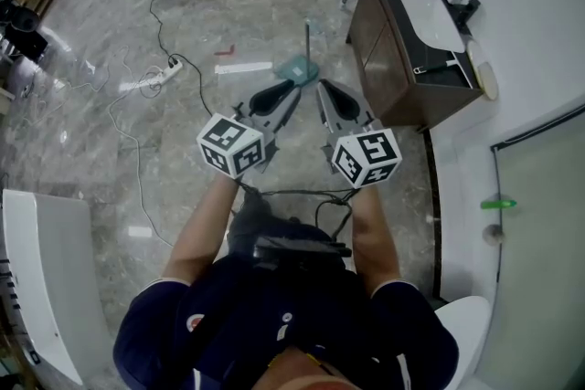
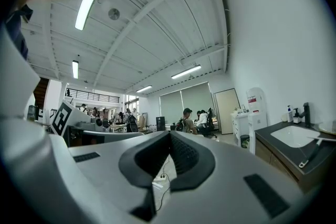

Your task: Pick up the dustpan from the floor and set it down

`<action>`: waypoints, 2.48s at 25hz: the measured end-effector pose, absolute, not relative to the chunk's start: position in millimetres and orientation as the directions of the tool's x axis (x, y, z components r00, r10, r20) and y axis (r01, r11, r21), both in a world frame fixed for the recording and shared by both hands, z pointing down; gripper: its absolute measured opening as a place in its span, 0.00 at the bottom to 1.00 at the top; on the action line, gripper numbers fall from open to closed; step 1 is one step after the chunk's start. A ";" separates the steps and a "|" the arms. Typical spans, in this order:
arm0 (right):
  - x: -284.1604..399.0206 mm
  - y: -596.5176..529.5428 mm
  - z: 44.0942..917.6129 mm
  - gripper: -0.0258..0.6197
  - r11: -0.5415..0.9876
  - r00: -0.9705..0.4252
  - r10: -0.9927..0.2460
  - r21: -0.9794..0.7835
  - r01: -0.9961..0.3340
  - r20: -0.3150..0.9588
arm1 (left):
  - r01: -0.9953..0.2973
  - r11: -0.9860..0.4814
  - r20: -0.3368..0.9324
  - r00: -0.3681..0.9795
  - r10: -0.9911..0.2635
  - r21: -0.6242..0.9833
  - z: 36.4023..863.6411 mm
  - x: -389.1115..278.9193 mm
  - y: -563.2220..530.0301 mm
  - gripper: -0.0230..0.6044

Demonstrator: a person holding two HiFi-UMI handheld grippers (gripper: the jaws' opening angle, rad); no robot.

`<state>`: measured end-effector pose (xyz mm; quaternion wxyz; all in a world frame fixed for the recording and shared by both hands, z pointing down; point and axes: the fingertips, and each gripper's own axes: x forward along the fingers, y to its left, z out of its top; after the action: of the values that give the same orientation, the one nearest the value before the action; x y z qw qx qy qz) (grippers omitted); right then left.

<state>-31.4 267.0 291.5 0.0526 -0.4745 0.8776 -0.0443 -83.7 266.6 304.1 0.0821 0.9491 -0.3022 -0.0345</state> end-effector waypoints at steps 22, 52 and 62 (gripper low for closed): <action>-0.7 129.4 321.4 0.05 0.487 -0.491 -0.871 -0.105 -0.867 0.018 | -0.518 -0.827 -0.016 0.845 -0.534 0.220 335.6 -58.9 122.1 0.14; 23.1 -169.6 330.6 0.05 0.394 -0.405 -0.907 -0.106 -0.913 0.115 | -0.447 -0.863 0.049 0.892 -0.449 0.237 349.7 -32.3 -180.9 0.14; 41.4 -176.8 325.7 0.05 0.485 -0.496 -0.864 -0.129 -0.865 0.084 | -0.554 -0.812 0.049 0.830 -0.556 0.184 333.1 -17.2 -185.5 0.14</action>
<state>41.4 -176.8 325.7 -0.0039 -0.5017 0.8616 -0.0769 -17.2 -185.5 333.1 0.0954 0.9518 -0.2916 -0.0036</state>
